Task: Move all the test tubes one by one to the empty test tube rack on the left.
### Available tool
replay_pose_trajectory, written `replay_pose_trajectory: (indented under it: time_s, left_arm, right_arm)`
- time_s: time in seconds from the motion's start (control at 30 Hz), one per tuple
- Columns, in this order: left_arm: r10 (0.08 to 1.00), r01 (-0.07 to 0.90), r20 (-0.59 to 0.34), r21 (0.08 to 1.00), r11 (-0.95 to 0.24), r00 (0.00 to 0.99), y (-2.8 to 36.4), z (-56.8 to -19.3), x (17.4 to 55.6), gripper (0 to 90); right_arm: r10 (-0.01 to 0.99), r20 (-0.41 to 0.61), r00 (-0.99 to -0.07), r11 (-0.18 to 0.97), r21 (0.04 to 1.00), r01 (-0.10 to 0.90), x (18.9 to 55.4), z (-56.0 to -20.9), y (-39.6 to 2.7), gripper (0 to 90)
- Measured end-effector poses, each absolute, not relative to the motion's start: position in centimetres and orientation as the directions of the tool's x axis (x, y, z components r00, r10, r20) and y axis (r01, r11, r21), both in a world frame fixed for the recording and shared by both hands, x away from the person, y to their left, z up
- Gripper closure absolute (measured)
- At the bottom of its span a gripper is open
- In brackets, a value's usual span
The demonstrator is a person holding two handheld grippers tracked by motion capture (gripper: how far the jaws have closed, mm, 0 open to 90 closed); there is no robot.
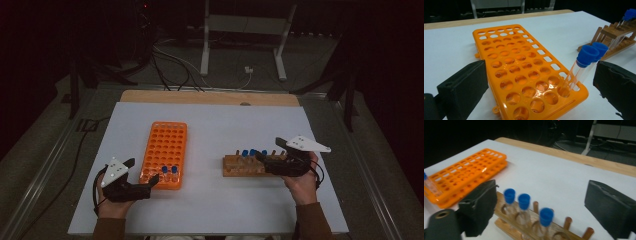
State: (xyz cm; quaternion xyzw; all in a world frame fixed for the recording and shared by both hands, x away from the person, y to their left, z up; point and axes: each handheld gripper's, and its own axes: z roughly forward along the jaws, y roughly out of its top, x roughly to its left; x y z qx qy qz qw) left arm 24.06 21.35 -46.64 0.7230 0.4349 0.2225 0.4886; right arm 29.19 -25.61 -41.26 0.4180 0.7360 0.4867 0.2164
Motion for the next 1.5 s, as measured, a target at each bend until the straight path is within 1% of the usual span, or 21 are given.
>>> replay_pose_trajectory:
  time_s: [0.13, 0.23, 0.47, 0.57, 0.8, 1.27, 1.5]
  left_arm:
    - [0.847, 0.413, -0.109, 0.9, -0.138, 0.52, 21.5, -46.7, 24.0, 0.3]
    - [0.848, 0.414, -0.109, 0.9, -0.137, 0.518, 21.5, -46.7, 24.0, 0.4]
    - [0.85, 0.417, -0.109, 0.899, -0.137, 0.516, 21.5, -46.8, 24.1, 0.4]
    - [0.851, 0.416, -0.114, 0.9, -0.13, 0.513, 21.5, -46.8, 24.1, 0.4]
    - [0.85, 0.418, -0.113, 0.898, -0.134, 0.514, 21.5, -46.8, 24.1, 0.4]
    - [0.85, 0.419, -0.113, 0.898, -0.134, 0.514, 21.5, -46.8, 24.1, 0.4]
    - [0.85, 0.42, -0.114, 0.898, -0.133, 0.514, 21.5, -46.9, 24.1, 0.4]
  right_arm:
    - [0.829, 0.084, -0.552, 0.189, 0.888, 0.419, 29.3, -41.8, -26.1, 16.4]
    - [0.83, 0.071, -0.553, 0.208, 0.881, 0.425, 29.2, -42.3, -26.3, 21.8]
    - [0.828, 0.045, -0.559, 0.248, 0.865, 0.436, 29.1, -43.3, -26.6, 42.3]
    - [0.82, 0.05, -0.569, 0.257, 0.857, 0.447, 29.2, -43.9, -26.6, 49.9]
    - [0.807, 0.06, -0.588, 0.279, 0.838, 0.469, 29.5, -45.2, -26.3, 62.6]
    - [0.806, 0.023, -0.591, 0.302, 0.843, 0.445, 29.6, -45.8, -25.5, 73.7]
    - [0.796, 0.016, -0.605, 0.314, 0.844, 0.435, 29.6, -45.8, -25.2, 76.2]
